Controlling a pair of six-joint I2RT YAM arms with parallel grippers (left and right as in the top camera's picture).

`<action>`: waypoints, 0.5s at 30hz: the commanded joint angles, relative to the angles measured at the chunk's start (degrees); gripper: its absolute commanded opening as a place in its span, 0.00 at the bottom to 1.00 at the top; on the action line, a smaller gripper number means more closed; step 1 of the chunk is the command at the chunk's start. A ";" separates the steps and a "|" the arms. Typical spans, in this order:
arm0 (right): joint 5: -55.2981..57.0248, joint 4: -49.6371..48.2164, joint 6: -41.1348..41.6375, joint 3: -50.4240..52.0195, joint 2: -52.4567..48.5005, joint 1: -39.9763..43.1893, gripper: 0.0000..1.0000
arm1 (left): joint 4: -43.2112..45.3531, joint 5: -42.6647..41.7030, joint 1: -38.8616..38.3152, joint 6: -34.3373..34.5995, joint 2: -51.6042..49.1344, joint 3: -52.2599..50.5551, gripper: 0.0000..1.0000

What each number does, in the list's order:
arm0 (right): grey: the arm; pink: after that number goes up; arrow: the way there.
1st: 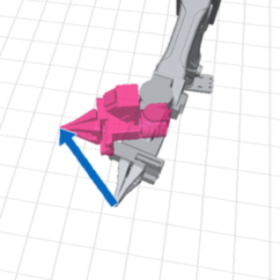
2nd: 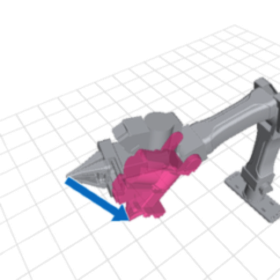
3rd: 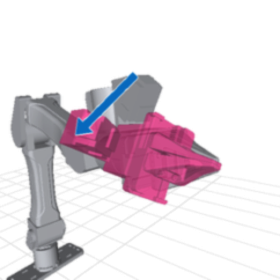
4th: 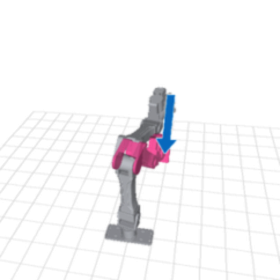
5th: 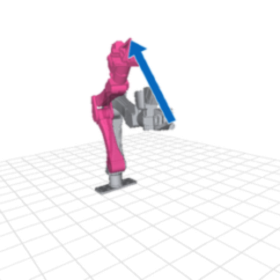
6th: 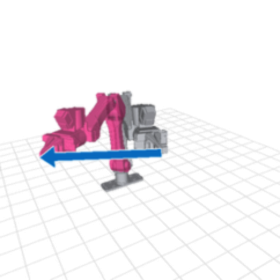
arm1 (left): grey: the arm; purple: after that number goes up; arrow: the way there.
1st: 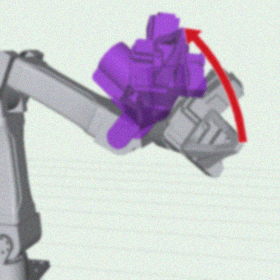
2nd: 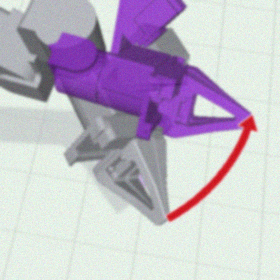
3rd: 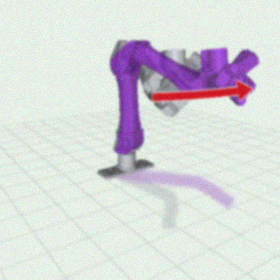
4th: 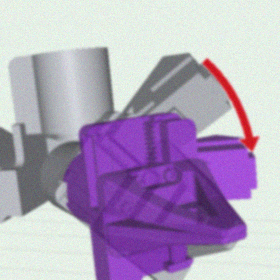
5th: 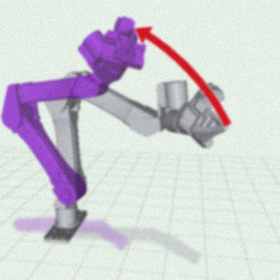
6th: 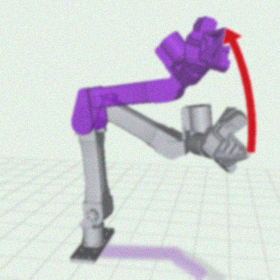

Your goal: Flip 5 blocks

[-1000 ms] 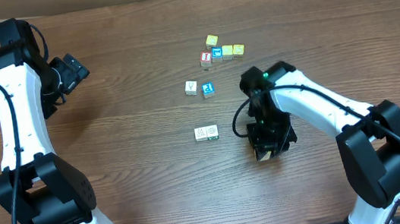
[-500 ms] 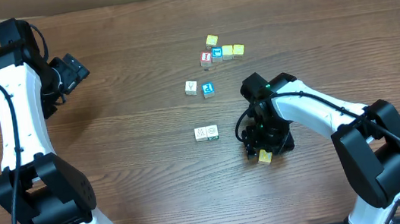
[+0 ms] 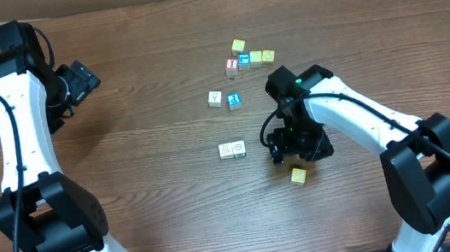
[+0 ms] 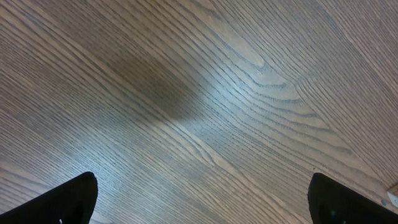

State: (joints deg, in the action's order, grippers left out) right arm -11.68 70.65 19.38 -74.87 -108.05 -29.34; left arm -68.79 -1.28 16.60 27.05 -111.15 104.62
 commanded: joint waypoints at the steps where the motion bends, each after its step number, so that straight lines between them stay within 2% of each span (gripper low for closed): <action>1: 0.07 -1.25 4.94 3.32 0.59 -0.35 0.77 | 0.02 0.22 0.04 -0.22 0.66 0.87 1.00; 6: 0.07 -7.93 7.69 9.11 0.59 -0.59 0.66 | 0.02 0.22 0.02 -0.22 0.66 0.87 1.00; 8: 0.11 -9.64 7.67 9.57 0.59 -0.59 0.53 | 0.02 0.22 0.02 -0.22 0.66 0.87 1.00; 10: 0.07 -10.25 7.67 8.72 0.59 -0.50 0.41 | 0.02 0.22 0.02 -0.24 0.66 0.87 1.00; 15: 0.31 -8.17 7.63 0.98 0.70 -0.48 0.30 | 0.02 0.22 0.02 -0.22 0.66 0.87 1.00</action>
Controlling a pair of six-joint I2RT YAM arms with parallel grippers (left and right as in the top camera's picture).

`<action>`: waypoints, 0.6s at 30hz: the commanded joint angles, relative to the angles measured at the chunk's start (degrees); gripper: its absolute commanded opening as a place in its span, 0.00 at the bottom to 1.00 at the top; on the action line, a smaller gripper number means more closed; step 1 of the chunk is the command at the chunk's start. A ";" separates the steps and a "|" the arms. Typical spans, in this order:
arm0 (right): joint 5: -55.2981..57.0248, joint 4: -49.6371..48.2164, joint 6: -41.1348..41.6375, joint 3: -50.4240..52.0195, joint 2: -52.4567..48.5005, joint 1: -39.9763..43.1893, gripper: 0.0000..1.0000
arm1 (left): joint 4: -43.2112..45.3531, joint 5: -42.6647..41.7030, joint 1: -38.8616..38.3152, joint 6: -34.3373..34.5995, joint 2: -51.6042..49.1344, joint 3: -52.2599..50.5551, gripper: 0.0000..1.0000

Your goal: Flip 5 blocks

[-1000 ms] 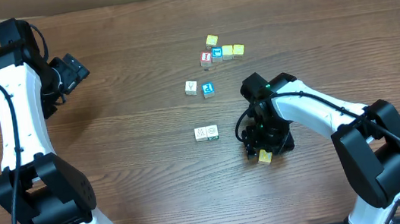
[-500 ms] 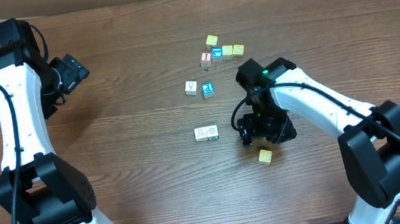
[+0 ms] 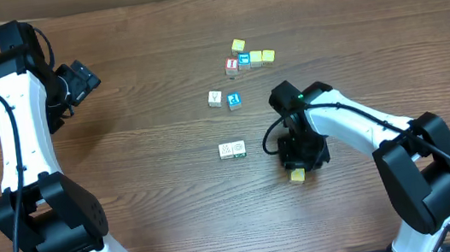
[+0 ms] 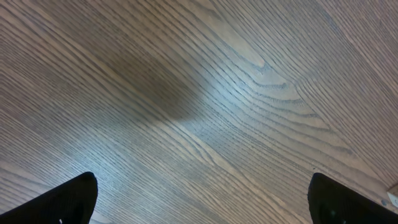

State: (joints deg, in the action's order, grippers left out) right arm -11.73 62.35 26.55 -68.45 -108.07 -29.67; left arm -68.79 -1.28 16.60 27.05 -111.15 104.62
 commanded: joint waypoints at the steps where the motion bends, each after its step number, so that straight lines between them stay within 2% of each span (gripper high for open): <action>1: 0.92 0.92 0.46 -7.78 0.72 -0.15 0.29 | 0.02 0.22 0.02 -0.22 0.66 0.87 1.00; 7: 6.56 2.40 0.59 -17.42 1.20 -1.16 0.27 | 0.02 0.22 0.04 -0.22 0.66 0.87 1.00; 14: 20.76 -2.71 11.26 -16.44 1.68 -4.31 0.27 | 0.02 0.22 0.02 -0.22 0.66 0.87 1.00; 17: 21.16 -3.82 11.17 -16.20 1.68 -6.10 0.38 | 0.02 0.22 0.02 -0.22 0.66 0.87 1.00; 18: 22.16 -3.82 11.17 -16.22 1.68 -6.60 0.44 | 0.02 0.22 0.02 -0.22 0.66 0.87 1.00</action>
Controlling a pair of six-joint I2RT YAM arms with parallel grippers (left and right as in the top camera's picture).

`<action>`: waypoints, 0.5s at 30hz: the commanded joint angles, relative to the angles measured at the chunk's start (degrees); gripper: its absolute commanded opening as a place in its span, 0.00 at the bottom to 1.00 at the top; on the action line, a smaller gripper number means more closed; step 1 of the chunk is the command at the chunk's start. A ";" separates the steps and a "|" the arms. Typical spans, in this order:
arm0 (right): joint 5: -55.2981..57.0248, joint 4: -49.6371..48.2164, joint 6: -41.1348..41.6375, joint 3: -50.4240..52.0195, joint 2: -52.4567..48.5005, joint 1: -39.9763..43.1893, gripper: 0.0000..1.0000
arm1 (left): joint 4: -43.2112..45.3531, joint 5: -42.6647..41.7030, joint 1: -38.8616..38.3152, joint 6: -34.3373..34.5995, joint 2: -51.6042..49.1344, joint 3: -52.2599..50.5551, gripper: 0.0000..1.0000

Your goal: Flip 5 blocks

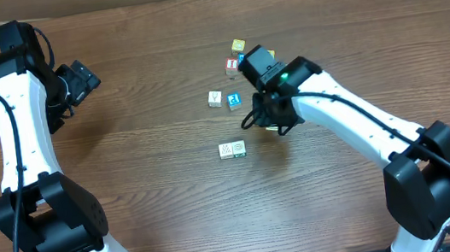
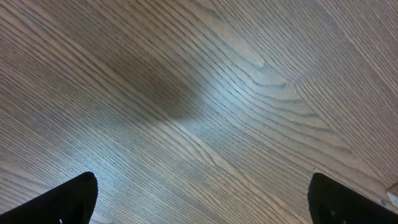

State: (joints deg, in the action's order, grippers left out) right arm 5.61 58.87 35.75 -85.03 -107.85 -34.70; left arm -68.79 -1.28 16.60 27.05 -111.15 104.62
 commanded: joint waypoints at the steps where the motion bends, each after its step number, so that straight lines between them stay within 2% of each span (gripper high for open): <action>1: 5.86 -0.24 1.75 0.37 1.46 -1.86 0.54 | 0.02 0.24 0.02 -0.22 0.66 0.87 1.00; 2: 6.64 -0.07 1.75 0.37 1.46 -1.99 0.72 | 0.02 0.24 0.02 -0.22 0.66 0.87 1.00; 3: 6.82 0.13 1.73 0.37 1.46 -1.99 0.82 | 0.02 0.22 0.02 -0.22 0.66 0.87 1.00; 5: 6.82 0.42 1.73 0.37 1.46 -1.90 0.91 | 0.02 0.22 0.02 -0.22 0.66 0.87 1.00; 9: 6.78 -0.59 0.13 0.37 1.46 -0.81 0.90 | 0.02 0.22 0.02 -0.22 0.66 0.87 1.00; 13: 6.75 -1.42 -0.81 0.31 1.46 1.14 0.74 | 0.02 0.22 0.02 -0.22 0.66 0.87 1.00; 15: 4.46 -1.14 -1.20 0.31 1.46 2.84 0.70 | 0.02 0.22 0.02 -0.22 0.66 0.87 1.00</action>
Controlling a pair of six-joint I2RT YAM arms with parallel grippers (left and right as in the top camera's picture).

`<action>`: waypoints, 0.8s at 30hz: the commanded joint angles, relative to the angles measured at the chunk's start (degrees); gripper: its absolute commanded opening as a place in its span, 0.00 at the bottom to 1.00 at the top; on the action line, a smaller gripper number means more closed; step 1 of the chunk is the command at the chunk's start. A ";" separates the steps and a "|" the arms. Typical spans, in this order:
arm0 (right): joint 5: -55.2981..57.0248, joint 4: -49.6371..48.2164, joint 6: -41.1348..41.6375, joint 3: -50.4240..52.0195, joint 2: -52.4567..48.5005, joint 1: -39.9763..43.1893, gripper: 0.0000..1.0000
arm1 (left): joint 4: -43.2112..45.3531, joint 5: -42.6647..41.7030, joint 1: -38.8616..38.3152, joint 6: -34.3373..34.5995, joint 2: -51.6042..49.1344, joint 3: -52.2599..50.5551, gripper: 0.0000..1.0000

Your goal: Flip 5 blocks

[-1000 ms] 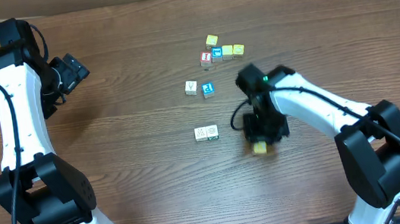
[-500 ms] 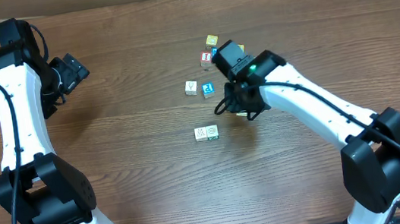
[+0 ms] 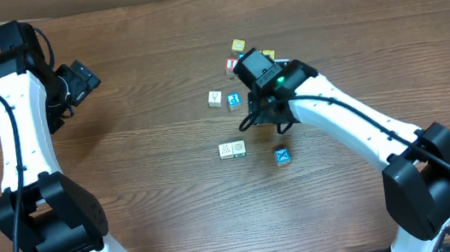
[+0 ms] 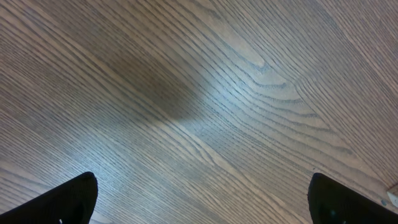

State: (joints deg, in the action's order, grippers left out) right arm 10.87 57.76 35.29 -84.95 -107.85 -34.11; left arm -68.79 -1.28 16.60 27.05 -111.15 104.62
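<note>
A block with a blue top [image 3: 282, 155] lies alone on the wooden table [image 3: 164, 194], just below my right gripper [image 3: 269, 119], which hovers clear of it holding nothing. A white block [image 3: 231, 149] sits to the left. A white block [image 3: 216, 99] and a blue block [image 3: 234, 100] lie beside the wrist. Behind the arm are a red block [image 3: 231, 65] and a yellow block [image 3: 238, 46]. My left gripper [image 3: 82, 80] stays far left, open [image 4: 202, 202] over bare wood.
The right arm's wrist [image 3: 257, 70] covers part of the back cluster, where one more yellow block [image 3: 269, 54] peeks out. A cardboard edge shows at the table's far-left corner.
The right gripper held a yellow-sided block in the air near the middle. That block now lies on the table showing a blue top, and the gripper stands just above and left of it.
A yellow-topped block lay alone at the front right with the right gripper just above it. The gripper then came down over it, then held it lifted towards the cluster. Now the block rests blue face up. The left arm never moved.
</note>
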 commanded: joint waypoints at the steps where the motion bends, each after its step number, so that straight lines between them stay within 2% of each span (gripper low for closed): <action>1: -3.45 0.20 -2.36 0.24 1.46 3.19 0.68 | 0.02 0.24 0.02 -0.22 0.66 0.87 1.00; 5: -16.31 4.04 -7.28 0.24 1.46 7.32 0.63 | 0.02 0.22 0.02 -0.22 0.66 0.87 1.00; 9: -21.07 8.90 -7.30 0.68 1.46 9.07 0.56 | 0.02 0.22 0.02 -0.22 0.66 0.87 1.00; 10: -21.03 9.66 -7.32 1.22 1.46 9.05 0.50 | 0.02 0.22 0.02 -0.22 0.66 0.87 1.00; 13: -21.03 10.75 -8.35 3.67 1.46 8.24 0.16 | 0.02 0.22 0.02 -0.22 0.66 0.87 1.00; 15: -21.05 10.91 -8.20 5.70 1.46 7.87 0.04 | 0.02 0.22 0.02 -0.22 0.66 0.87 1.00; 24: -22.75 4.35 0.00 16.28 1.46 7.80 0.04 | 0.02 0.22 0.04 -0.22 0.66 0.87 1.00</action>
State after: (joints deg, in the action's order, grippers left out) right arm -10.13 63.09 31.94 -71.02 -107.83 -26.28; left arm -68.79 -1.28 16.60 27.05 -111.15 104.62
